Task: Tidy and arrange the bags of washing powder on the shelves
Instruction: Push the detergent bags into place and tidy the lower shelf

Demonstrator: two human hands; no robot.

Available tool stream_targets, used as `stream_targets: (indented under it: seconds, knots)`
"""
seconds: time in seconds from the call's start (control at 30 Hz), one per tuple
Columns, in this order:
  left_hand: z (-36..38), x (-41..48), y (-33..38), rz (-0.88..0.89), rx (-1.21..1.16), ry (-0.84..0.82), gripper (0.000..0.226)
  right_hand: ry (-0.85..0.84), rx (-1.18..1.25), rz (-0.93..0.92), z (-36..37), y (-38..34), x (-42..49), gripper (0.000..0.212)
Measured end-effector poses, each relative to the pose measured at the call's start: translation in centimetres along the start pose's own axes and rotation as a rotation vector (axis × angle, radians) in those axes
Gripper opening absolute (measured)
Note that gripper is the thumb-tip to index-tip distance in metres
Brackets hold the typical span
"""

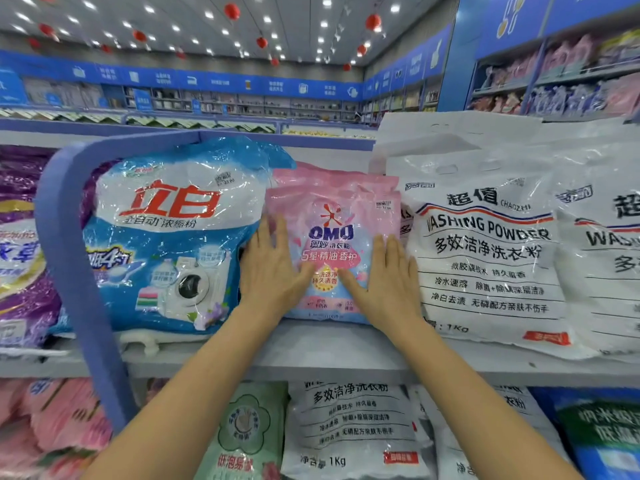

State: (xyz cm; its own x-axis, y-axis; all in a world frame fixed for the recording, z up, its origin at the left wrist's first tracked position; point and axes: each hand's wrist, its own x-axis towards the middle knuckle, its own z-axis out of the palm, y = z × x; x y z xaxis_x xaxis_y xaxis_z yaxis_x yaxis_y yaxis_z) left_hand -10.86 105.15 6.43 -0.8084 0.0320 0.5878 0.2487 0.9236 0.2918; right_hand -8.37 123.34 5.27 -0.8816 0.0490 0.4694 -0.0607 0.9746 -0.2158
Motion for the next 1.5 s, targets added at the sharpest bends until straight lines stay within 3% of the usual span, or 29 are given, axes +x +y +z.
stream_targets:
  seconds: [0.07, 0.13, 0.23, 0.4, 0.6, 0.77, 0.93, 1.17, 1.33, 1.5]
  knots:
    - [0.3, -0.4, 0.1, 0.187, 0.074, 0.089, 0.071, 0.061, -0.024, -0.124, 0.0, 0.0, -0.1, 0.083]
    - [0.6, -0.1, 0.0, 0.284, 0.008, 0.011, 0.064, 0.053, -0.034, -0.201, 0.1, 0.1, -0.1, 0.073]
    - [1.1, 1.7, -0.5, 0.180, -0.053, -0.210, 0.074, -0.010, -0.013, -0.175, 0.3, 0.5, 0.1, 0.071]
    - [0.3, 4.9, -1.6, 0.055, -0.071, -0.296, 0.073, -0.034, -0.022, -0.155, 0.3, 0.4, -0.2, 0.075]
    - [0.5, 5.4, -0.5, 0.093, -0.018, -0.185, 0.061, -0.047, -0.010, -0.139, 0.2, 0.3, -0.6, 0.071]
    - [-1.2, 6.1, 1.2, 0.028, -0.249, -0.109, 0.050, -0.072, -0.002, -0.146, 0.1, 0.4, -0.8, 0.070]
    - [-1.9, 1.3, 1.2, 0.224, -0.154, 0.031, 0.054, -0.018, -0.003, -0.190, -0.3, 0.6, -1.5, 0.079]
    - [0.4, -3.3, -1.2, 0.193, 0.148, -0.270, 0.070, -0.054, -0.029, -0.155, 0.2, 1.7, -2.6, 0.086]
    - [0.0, -4.2, -1.0, 0.174, 0.088, -0.231, 0.069, -0.058, -0.044, -0.143, 0.3, 1.6, -2.6, 0.086]
    - [-2.3, -8.3, -1.2, 0.321, -0.138, -0.156, 0.067, 0.034, 0.044, -0.118, -0.1, 0.7, -3.3, 0.070]
